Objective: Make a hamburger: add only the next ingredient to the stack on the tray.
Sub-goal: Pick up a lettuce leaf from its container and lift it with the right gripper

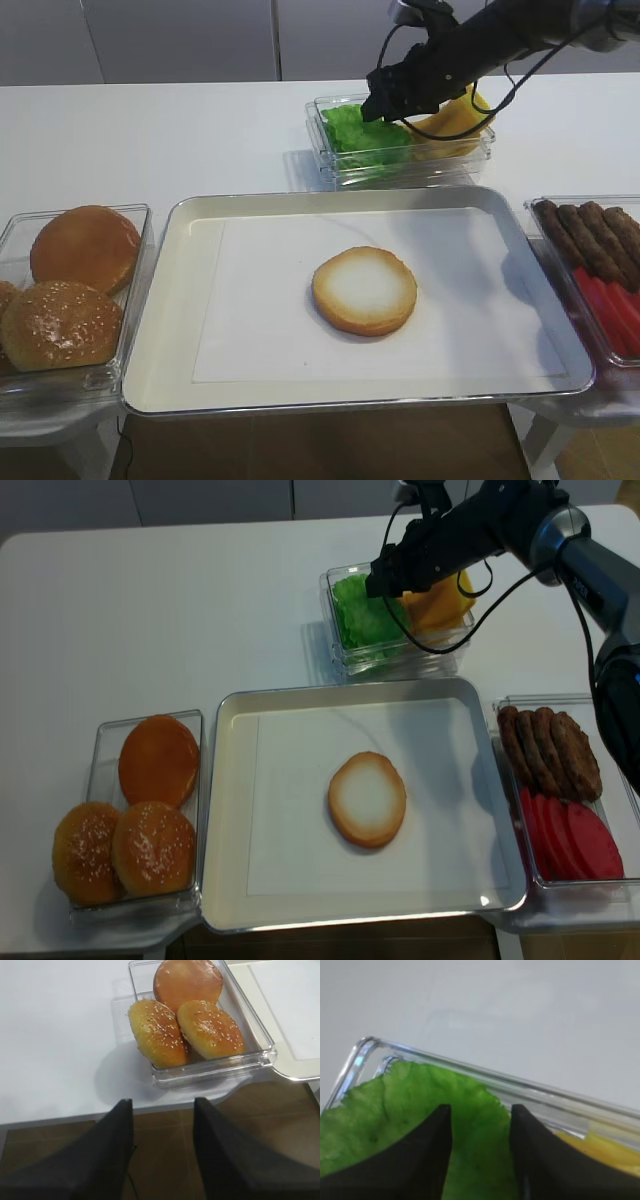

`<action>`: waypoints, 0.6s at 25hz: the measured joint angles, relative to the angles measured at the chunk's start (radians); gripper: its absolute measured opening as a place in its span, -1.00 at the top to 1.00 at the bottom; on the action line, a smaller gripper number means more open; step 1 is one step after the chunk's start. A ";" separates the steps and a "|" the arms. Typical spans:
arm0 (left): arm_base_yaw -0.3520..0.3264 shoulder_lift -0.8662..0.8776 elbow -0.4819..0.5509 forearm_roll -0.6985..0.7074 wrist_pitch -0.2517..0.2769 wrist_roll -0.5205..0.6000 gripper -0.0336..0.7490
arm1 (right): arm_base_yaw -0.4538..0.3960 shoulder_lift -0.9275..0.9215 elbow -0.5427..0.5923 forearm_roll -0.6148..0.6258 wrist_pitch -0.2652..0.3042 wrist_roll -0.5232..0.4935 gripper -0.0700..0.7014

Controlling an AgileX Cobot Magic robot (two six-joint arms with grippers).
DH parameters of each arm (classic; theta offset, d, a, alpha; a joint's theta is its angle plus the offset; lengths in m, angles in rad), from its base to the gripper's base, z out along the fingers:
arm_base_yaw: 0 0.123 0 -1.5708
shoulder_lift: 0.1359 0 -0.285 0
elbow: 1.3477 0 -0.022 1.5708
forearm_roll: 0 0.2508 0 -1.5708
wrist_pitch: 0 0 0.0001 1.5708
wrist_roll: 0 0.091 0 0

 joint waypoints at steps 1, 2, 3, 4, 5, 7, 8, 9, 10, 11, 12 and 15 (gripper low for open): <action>0.000 0.000 0.000 0.000 0.000 0.000 0.14 | 0.000 0.000 0.000 0.000 0.002 0.000 0.07; 0.000 0.000 0.000 0.000 0.000 0.000 0.14 | 0.000 0.000 0.000 0.000 0.002 0.000 0.10; 0.000 0.000 0.000 0.000 0.000 0.000 0.14 | 0.000 0.000 0.000 0.000 0.004 0.000 0.13; 0.000 0.000 0.000 0.000 0.000 0.000 0.14 | 0.000 0.000 0.000 0.000 0.004 0.000 0.17; 0.000 0.000 0.000 0.000 0.000 0.000 0.14 | 0.000 0.000 0.000 0.000 0.004 0.000 0.23; 0.000 0.000 0.000 0.000 0.000 0.000 0.14 | 0.000 0.000 0.000 0.000 0.004 0.000 0.35; 0.000 0.000 0.000 0.000 0.000 0.000 0.14 | 0.000 0.000 0.000 0.000 0.006 0.000 0.44; 0.000 0.000 0.000 0.000 0.000 0.000 0.14 | 0.000 0.000 0.000 0.000 0.006 0.000 0.53; 0.000 0.000 0.000 0.000 0.000 0.000 0.14 | 0.000 0.000 0.000 0.000 0.008 0.000 0.62; 0.000 0.000 0.000 0.000 0.000 0.000 0.14 | 0.000 0.000 0.000 0.000 0.008 0.000 0.69; 0.000 0.000 0.000 0.000 0.000 0.000 0.14 | 0.000 0.000 0.000 0.000 0.008 -0.002 0.75; 0.000 0.000 0.000 0.000 0.000 0.000 0.14 | 0.000 0.000 0.000 0.000 0.008 -0.004 0.81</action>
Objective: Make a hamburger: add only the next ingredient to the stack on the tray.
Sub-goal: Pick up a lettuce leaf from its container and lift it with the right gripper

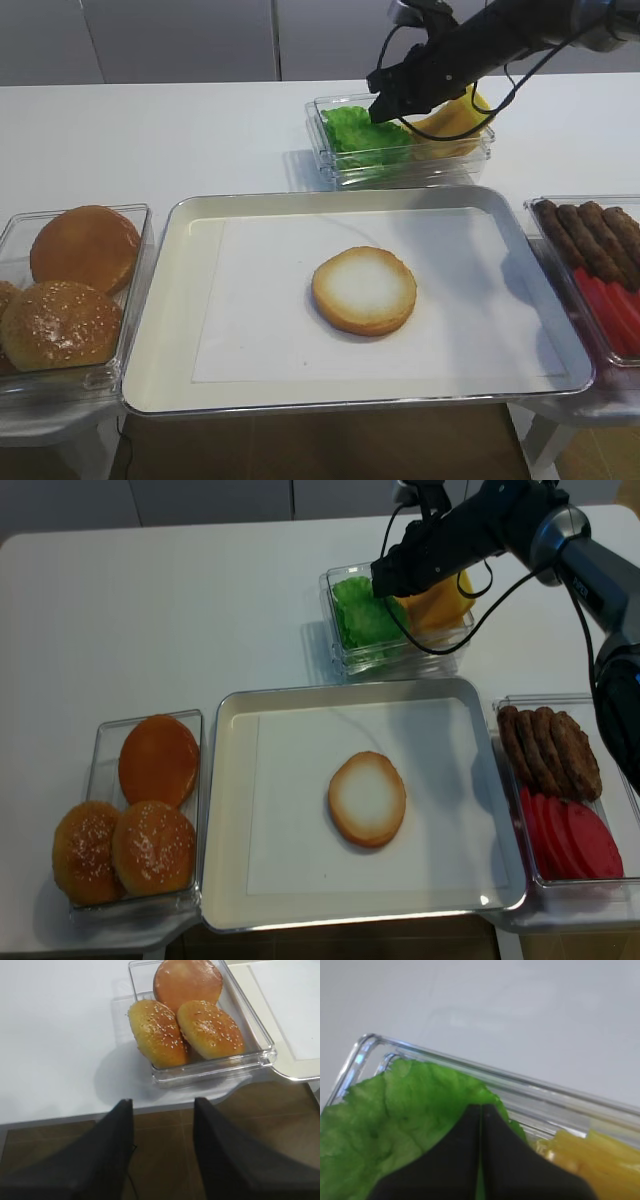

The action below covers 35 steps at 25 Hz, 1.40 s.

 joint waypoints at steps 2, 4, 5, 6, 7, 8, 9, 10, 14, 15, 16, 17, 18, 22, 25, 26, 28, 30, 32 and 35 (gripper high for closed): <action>0.000 0.000 0.000 0.000 0.000 0.000 0.14 | 0.000 0.000 0.000 0.000 0.000 0.000 0.82; 0.000 0.000 0.000 0.000 0.000 0.000 0.14 | 0.000 0.000 0.000 0.000 0.000 0.000 0.83; 0.000 0.000 0.000 0.000 0.000 0.000 0.14 | 0.000 -0.004 0.000 0.000 0.000 0.000 0.83; 0.000 0.000 0.000 0.000 0.000 0.000 0.14 | 0.000 -0.010 0.000 0.000 0.002 0.000 0.83; 0.000 0.000 0.000 0.000 0.000 0.000 0.14 | 0.000 -0.020 0.000 0.000 0.004 0.000 0.83; 0.000 0.000 0.000 0.000 0.000 0.000 0.14 | 0.000 -0.030 0.000 0.000 0.004 0.000 0.83; 0.000 0.000 0.000 0.000 0.000 0.000 0.14 | 0.000 -0.039 0.000 0.000 0.009 0.000 0.83; 0.000 0.000 0.000 0.000 0.000 0.000 0.14 | 0.000 -0.049 0.000 0.000 0.013 0.000 0.83; 0.000 0.000 0.000 0.000 0.000 0.000 0.14 | 0.000 -0.068 0.000 0.004 0.057 0.000 0.83; 0.000 0.000 0.000 0.000 0.000 0.000 0.14 | 0.000 -0.072 0.000 0.014 0.074 0.000 0.82; 0.000 0.000 0.000 0.000 0.000 0.000 0.14 | 0.000 -0.076 0.000 0.025 0.103 0.004 0.77; 0.000 0.000 0.000 0.000 0.000 0.000 0.14 | 0.000 -0.078 0.000 0.036 0.122 0.006 0.70; 0.000 0.000 0.000 0.000 0.000 0.000 0.14 | 0.000 -0.078 0.000 0.049 0.144 0.007 0.55; 0.000 0.000 0.000 0.000 0.000 0.000 0.14 | 0.011 -0.078 -0.002 0.051 0.188 0.010 -0.02; 0.000 0.000 0.000 0.000 0.000 0.000 0.14 | 0.038 -0.078 -0.002 0.051 0.193 0.010 -0.09; 0.000 0.000 0.000 0.000 0.000 0.000 0.14 | 0.047 -0.078 -0.002 0.051 0.193 0.010 -0.07; 0.000 0.000 0.000 0.000 0.000 0.000 0.14 | 0.068 -0.078 -0.002 0.051 0.193 0.010 -0.03; 0.000 0.000 0.000 0.000 0.000 0.000 0.14 | 0.087 -0.076 -0.002 0.049 0.189 0.010 0.01; 0.000 0.000 0.000 0.000 0.000 0.000 0.14 | 0.098 -0.072 -0.002 0.044 0.184 0.010 0.02; 0.000 0.000 0.000 0.000 0.000 0.000 0.14 | 0.100 -0.072 -0.002 0.030 0.177 0.010 0.03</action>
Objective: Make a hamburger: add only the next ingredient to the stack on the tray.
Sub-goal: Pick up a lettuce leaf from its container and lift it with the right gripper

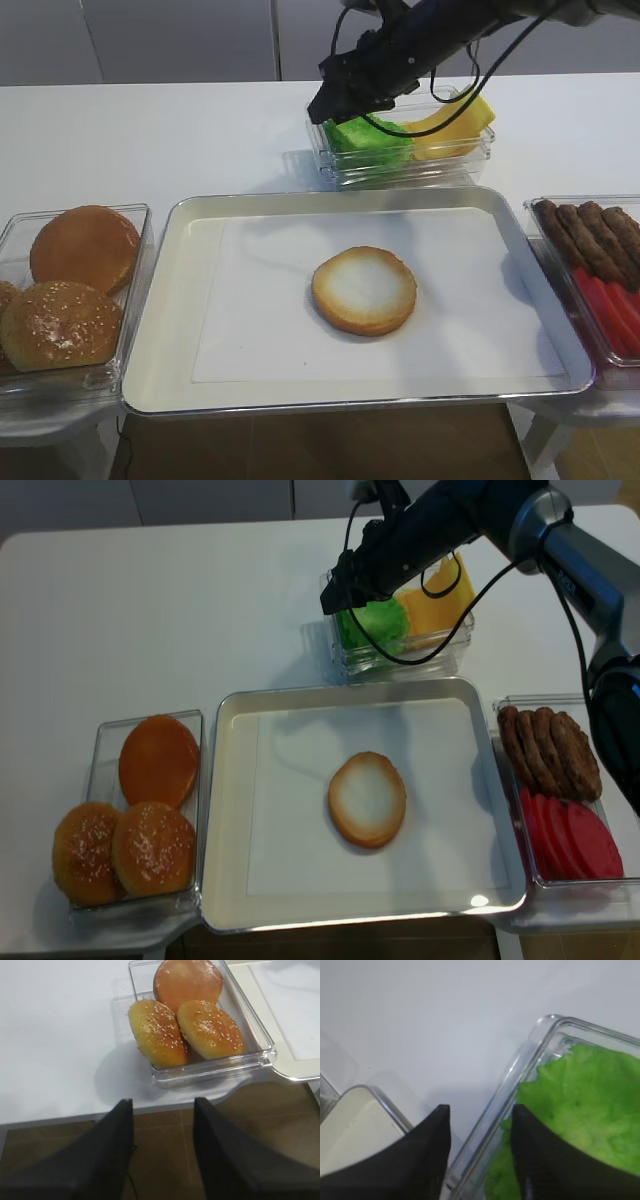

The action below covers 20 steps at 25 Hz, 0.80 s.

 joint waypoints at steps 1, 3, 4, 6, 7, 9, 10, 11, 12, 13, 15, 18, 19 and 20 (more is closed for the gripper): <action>0.000 0.000 0.000 0.002 0.000 0.000 0.14 | 0.000 0.000 0.000 -0.012 -0.007 0.005 0.03; 0.000 0.000 0.000 0.002 0.000 0.000 0.14 | 0.000 0.000 0.000 -0.044 -0.016 0.023 0.03; 0.000 0.000 0.000 0.002 0.000 0.000 0.14 | 0.000 0.000 0.000 -0.070 -0.018 0.030 0.03; 0.000 0.000 0.000 0.002 0.000 0.000 0.14 | 0.000 0.000 0.000 -0.087 -0.019 0.037 0.03; 0.000 0.000 0.000 0.002 0.000 0.000 0.14 | 0.000 0.000 0.000 -0.092 -0.019 0.039 0.03; 0.000 0.000 0.000 0.002 0.000 0.000 0.14 | 0.000 0.000 0.000 -0.094 -0.020 0.043 0.04; 0.000 0.000 0.000 0.002 0.000 0.000 0.14 | 0.000 0.000 0.000 -0.094 -0.020 0.044 0.05; 0.000 0.000 0.000 0.002 0.000 0.000 0.14 | 0.000 0.000 0.000 -0.095 -0.020 0.045 0.08; 0.000 0.000 0.000 0.002 0.000 0.000 0.14 | 0.000 0.000 0.000 -0.095 -0.021 0.045 0.15; 0.000 0.000 0.000 0.002 0.000 0.000 0.14 | 0.000 0.000 0.000 -0.095 -0.023 0.047 0.23; 0.000 0.000 0.000 0.002 0.000 0.000 0.14 | 0.000 0.000 0.000 -0.097 -0.023 0.048 0.40; 0.000 0.000 0.000 0.002 0.000 0.000 0.14 | 0.000 0.000 0.000 -0.097 -0.023 0.048 0.58; 0.000 0.000 0.000 0.002 0.000 0.000 0.14 | 0.000 0.000 0.000 -0.097 -0.023 0.048 0.60; 0.000 0.000 0.000 0.002 0.000 0.000 0.14 | 0.000 0.000 0.000 -0.097 -0.023 0.048 0.62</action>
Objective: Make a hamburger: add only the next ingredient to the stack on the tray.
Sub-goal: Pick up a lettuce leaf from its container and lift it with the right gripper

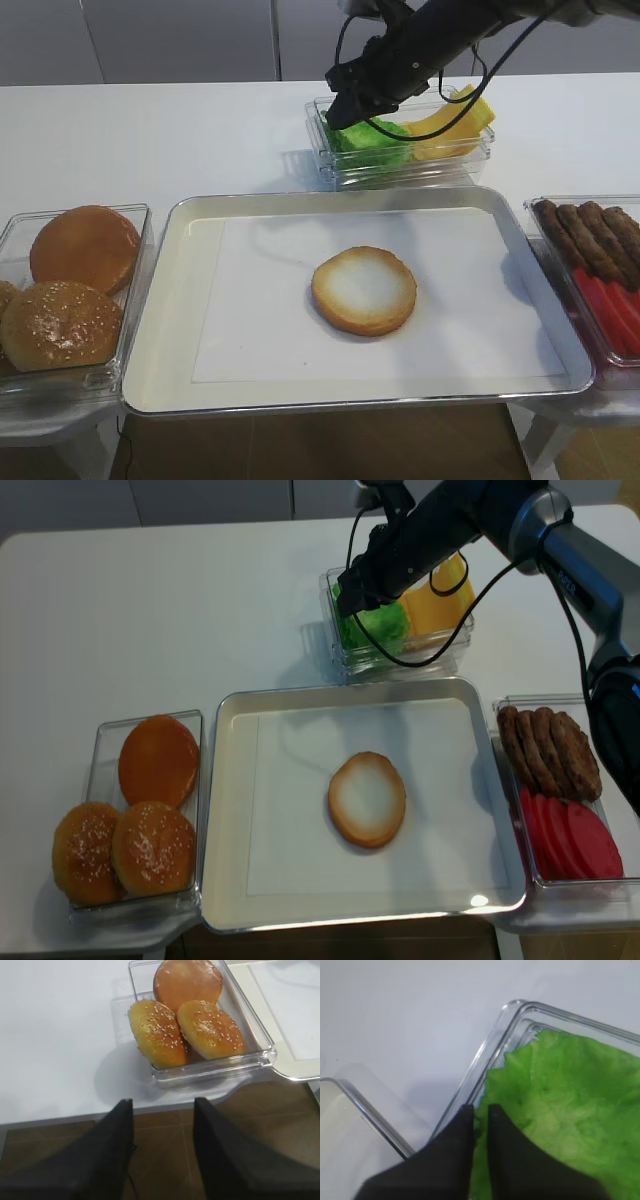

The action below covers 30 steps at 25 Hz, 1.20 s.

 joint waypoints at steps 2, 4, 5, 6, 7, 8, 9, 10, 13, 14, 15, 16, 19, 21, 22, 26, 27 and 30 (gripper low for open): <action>0.000 0.000 0.000 0.000 0.000 0.000 0.14 | 0.000 0.000 0.000 -0.005 0.000 0.000 0.68; 0.000 0.000 0.000 0.000 0.000 0.000 0.14 | 0.000 0.000 0.000 -0.006 0.000 0.000 0.77; 0.000 0.000 0.000 0.000 0.000 0.000 0.14 | 0.000 0.000 0.000 -0.006 0.000 0.002 0.79; 0.000 0.000 0.000 0.000 0.000 0.000 0.14 | 0.000 0.000 0.000 -0.006 0.000 0.002 0.79; 0.000 0.000 0.000 0.000 0.000 0.000 0.14 | 0.000 0.000 0.000 -0.008 0.000 0.002 0.79; 0.000 0.000 0.000 0.000 0.000 0.000 0.14 | 0.000 0.000 0.000 -0.008 0.000 0.002 0.80; 0.000 0.000 0.000 0.000 0.000 0.000 0.14 | 0.000 0.000 0.000 -0.010 0.000 0.002 0.80; 0.000 0.000 0.000 0.000 0.000 0.000 0.14 | 0.000 -0.002 0.000 -0.010 -0.001 0.002 0.80; 0.000 0.000 0.000 0.000 0.000 0.000 0.14 | 0.000 -0.020 0.000 -0.014 -0.009 0.002 0.80; 0.000 0.000 0.000 0.000 0.000 0.000 0.14 | 0.000 -0.027 0.000 -0.017 -0.012 0.002 0.80; 0.000 0.000 0.000 0.000 0.000 0.000 0.14 | 0.000 -0.033 0.000 -0.017 -0.014 0.002 0.80; 0.000 0.000 0.000 0.000 0.000 0.000 0.14 | 0.000 -0.039 0.000 -0.017 -0.015 0.002 0.80; 0.000 0.000 0.000 0.000 0.000 0.000 0.14 | 0.000 -0.046 0.000 -0.017 -0.015 0.002 0.80; 0.000 0.000 0.000 0.000 0.000 0.000 0.14 | 0.000 -0.046 0.000 -0.017 -0.015 0.002 0.80; 0.000 0.000 0.000 0.000 0.000 0.000 0.14 | 0.000 -0.048 0.000 -0.017 -0.015 0.002 0.80; 0.000 0.000 0.000 0.000 0.000 0.000 0.14 | 0.000 -0.088 0.000 -0.017 -0.006 0.005 0.80; 0.000 0.000 0.000 0.000 0.000 0.000 0.14 | -0.002 -0.103 0.000 -0.017 -0.004 0.006 0.80; 0.000 0.000 0.000 0.000 0.000 0.000 0.14 | -0.013 -0.139 0.000 -0.017 0.013 0.017 0.80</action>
